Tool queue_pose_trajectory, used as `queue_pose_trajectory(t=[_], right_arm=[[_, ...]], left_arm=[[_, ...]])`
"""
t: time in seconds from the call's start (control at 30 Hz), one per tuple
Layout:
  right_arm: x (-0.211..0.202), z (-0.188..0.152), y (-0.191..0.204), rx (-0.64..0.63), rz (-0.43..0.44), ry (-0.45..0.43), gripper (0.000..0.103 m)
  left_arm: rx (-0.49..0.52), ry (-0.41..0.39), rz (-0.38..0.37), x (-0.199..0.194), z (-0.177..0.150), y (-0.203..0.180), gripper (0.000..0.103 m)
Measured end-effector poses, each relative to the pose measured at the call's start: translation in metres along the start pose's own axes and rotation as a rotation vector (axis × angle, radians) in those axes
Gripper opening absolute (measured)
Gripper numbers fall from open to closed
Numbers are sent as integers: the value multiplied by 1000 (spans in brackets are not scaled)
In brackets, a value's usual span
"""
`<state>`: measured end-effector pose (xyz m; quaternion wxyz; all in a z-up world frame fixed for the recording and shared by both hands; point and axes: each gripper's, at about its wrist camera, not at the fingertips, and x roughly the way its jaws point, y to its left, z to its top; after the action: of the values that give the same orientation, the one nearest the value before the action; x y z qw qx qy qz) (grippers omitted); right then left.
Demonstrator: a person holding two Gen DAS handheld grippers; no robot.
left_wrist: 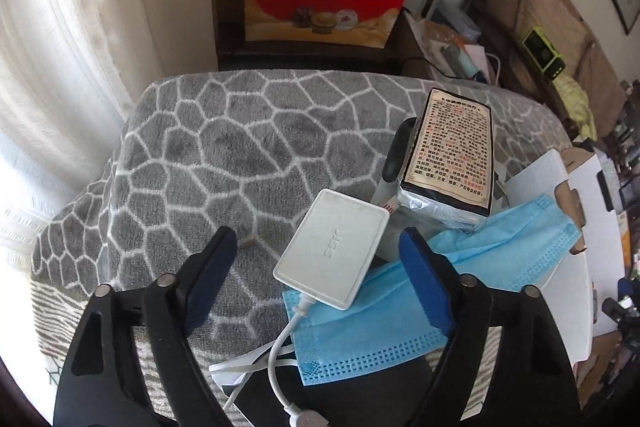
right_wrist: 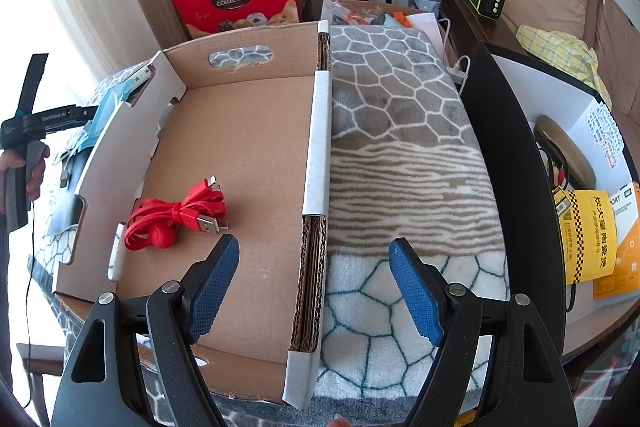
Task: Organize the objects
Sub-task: 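Grasp the white USB hub with the left tool, then carry the white USB hub into the box with the left tool and release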
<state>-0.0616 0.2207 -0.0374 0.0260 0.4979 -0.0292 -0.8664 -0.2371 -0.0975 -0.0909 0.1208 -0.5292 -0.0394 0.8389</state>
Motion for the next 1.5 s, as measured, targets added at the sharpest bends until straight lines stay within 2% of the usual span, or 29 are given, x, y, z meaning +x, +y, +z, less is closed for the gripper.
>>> queue_pose_trajectory(t=[0.03,0.1,0.13,0.23,0.33,0.53,0.57,0.63,0.67,0.7,0.87,1.3,1.5], right_arm=[[0,0,0,0,0,1,79],[1,0,0,3,3,3,79],[0,0,0,5,5,4,79],[1,0,-1,5,7,5,79],[1,0,-1,5,8,5,79],[1,-1,0,6,11,0,78],[1,-1,1,5,9,1,76],[1,-2,1,5,2,9,59],[2,-2,1,7,-3,18,39],[4,-2,1,2,-12,30,25],[5,-6,3,-17,-14,42,14],[2,-7,3,-19,-16,8,13],[2,-7,3,-19,-14,4,13]], left_arm=[[5,8,-8,2,0,0,59],[31,9,2,3,1,-4,55],[46,9,-2,2,1,-7,49],[58,11,-6,0,0,-10,43],[50,-9,3,-8,-2,-10,40],[46,-85,-2,-37,-11,-17,39],[45,-99,-4,-43,-13,-19,39],[46,-126,-13,-56,-16,-24,39],[49,-135,-19,-62,-18,-27,39],[51,-143,-19,-69,-19,-31,39],[71,-152,-55,-96,-19,-56,38],[191,-182,-130,-142,-15,-139,38],[241,-197,-124,-157,-11,-170,38]])
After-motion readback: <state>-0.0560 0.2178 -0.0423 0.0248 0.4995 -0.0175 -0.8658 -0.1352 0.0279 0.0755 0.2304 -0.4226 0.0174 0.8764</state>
